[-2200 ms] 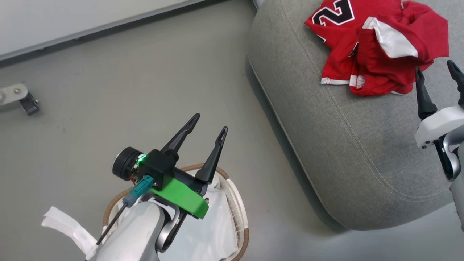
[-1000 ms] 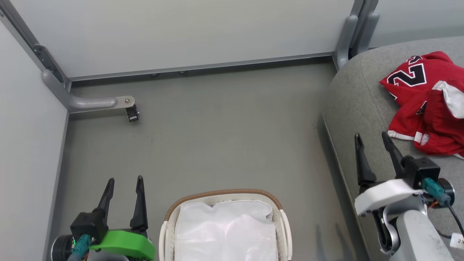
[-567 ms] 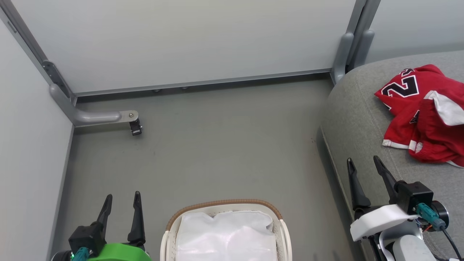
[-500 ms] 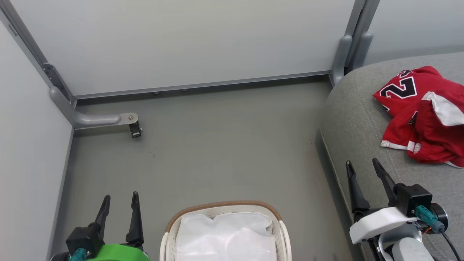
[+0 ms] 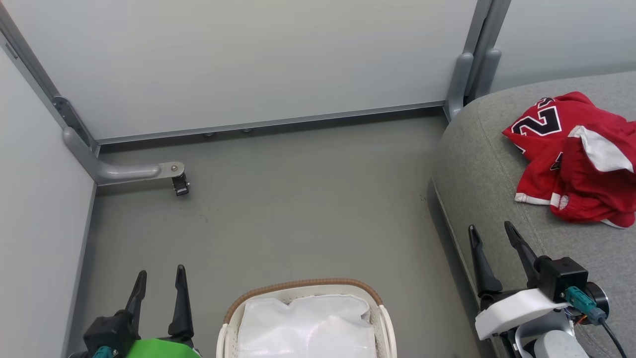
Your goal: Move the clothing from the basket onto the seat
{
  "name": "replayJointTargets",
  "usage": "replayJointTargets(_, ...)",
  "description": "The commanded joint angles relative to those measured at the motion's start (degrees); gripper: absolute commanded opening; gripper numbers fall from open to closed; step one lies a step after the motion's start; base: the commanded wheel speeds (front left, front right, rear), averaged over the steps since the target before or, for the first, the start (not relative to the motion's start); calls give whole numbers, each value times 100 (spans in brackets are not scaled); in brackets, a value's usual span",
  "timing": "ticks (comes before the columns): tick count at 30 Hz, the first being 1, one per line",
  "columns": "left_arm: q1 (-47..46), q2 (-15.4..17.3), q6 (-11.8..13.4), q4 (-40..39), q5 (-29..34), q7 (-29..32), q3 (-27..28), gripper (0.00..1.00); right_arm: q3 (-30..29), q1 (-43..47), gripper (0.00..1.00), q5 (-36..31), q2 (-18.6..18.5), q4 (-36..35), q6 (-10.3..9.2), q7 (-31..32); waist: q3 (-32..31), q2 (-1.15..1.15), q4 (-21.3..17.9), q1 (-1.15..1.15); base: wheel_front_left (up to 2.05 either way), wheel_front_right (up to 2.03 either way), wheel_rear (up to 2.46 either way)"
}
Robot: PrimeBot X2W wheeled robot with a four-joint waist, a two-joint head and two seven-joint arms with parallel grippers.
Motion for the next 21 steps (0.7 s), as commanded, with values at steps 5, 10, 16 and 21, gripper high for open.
replayJointTargets(5,60,-1,22,6,-44,-4,16,100,-7,25,100,30,-23,-44,-8,-12,27,0,7,0,0,0,0)
replayJointTargets(10,3,-1,17,28,14,-4,23,100,8,-4,100,54,-23,-45,-8,-13,61,0,16,0,0,0,0)
replayJointTargets(16,21,-19,-1,253,10,3,-1,0,28,72,0,31,37,183,0,6,66,0,16,0,0,0,0)
replayJointTargets(21,-60,-17,-6,249,-536,167,64,0,-18,55,0,620,24,171,0,143,59,0,13,0,0,0,0)
